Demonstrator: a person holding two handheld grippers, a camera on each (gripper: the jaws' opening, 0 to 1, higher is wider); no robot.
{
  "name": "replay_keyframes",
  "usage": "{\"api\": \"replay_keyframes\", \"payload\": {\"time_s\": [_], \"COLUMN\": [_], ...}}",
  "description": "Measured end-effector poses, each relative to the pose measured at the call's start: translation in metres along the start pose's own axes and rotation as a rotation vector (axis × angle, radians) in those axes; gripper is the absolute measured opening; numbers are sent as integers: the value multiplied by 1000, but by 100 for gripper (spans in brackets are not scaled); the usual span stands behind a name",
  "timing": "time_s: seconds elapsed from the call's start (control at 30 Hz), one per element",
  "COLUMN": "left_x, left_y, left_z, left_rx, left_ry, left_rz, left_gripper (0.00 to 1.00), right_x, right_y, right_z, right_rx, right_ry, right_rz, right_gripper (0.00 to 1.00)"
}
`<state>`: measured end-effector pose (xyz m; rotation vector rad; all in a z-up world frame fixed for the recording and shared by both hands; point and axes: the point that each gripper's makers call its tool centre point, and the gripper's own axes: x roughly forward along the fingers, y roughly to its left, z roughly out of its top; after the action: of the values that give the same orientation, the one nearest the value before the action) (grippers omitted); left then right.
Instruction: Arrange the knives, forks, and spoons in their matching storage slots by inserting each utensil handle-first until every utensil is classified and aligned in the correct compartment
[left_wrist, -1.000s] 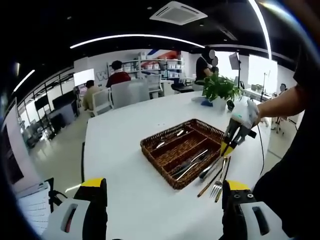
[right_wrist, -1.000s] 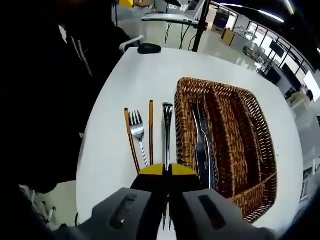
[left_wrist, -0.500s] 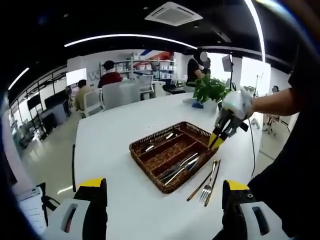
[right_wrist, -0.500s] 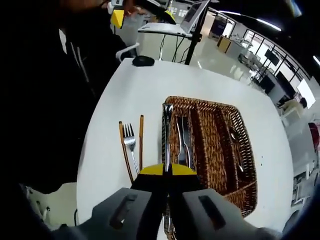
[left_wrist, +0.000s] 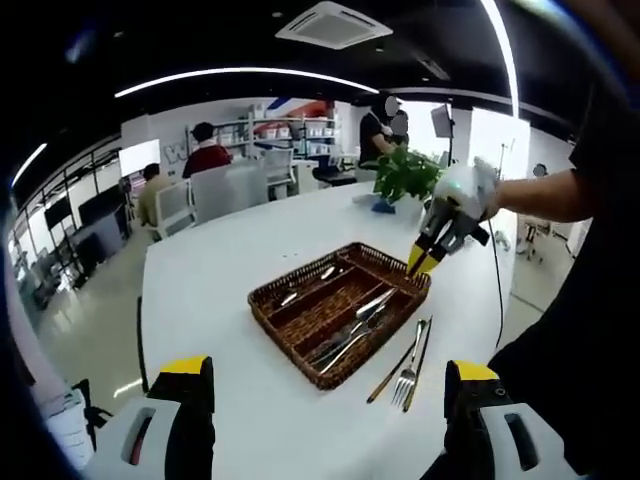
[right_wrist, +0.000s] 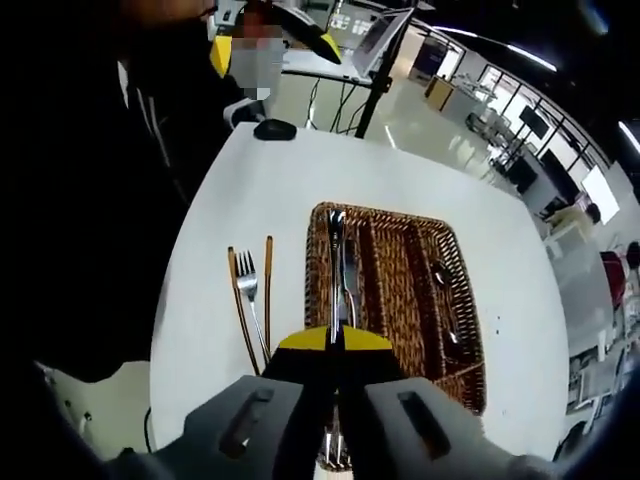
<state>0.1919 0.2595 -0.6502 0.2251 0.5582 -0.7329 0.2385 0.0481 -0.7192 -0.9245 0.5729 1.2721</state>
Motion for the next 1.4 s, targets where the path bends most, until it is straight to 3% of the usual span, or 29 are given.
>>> {"api": "replay_keyframes", "payload": {"time_s": [0.6,1.4], "left_x": [14,12], "left_y": [2,10], "left_z": [5,2], "left_rx": [7,2], "left_ry": [4,2], "left_rz": [-18,4], "left_gripper": [100,100], "right_x": [-36,-21], "right_y": [-27,-43], "right_z": [22,26], "right_rx": [-52,-90], "right_ry": [-31,-30], "right_rz": [-75,-91], "right_gripper": [0,0]}}
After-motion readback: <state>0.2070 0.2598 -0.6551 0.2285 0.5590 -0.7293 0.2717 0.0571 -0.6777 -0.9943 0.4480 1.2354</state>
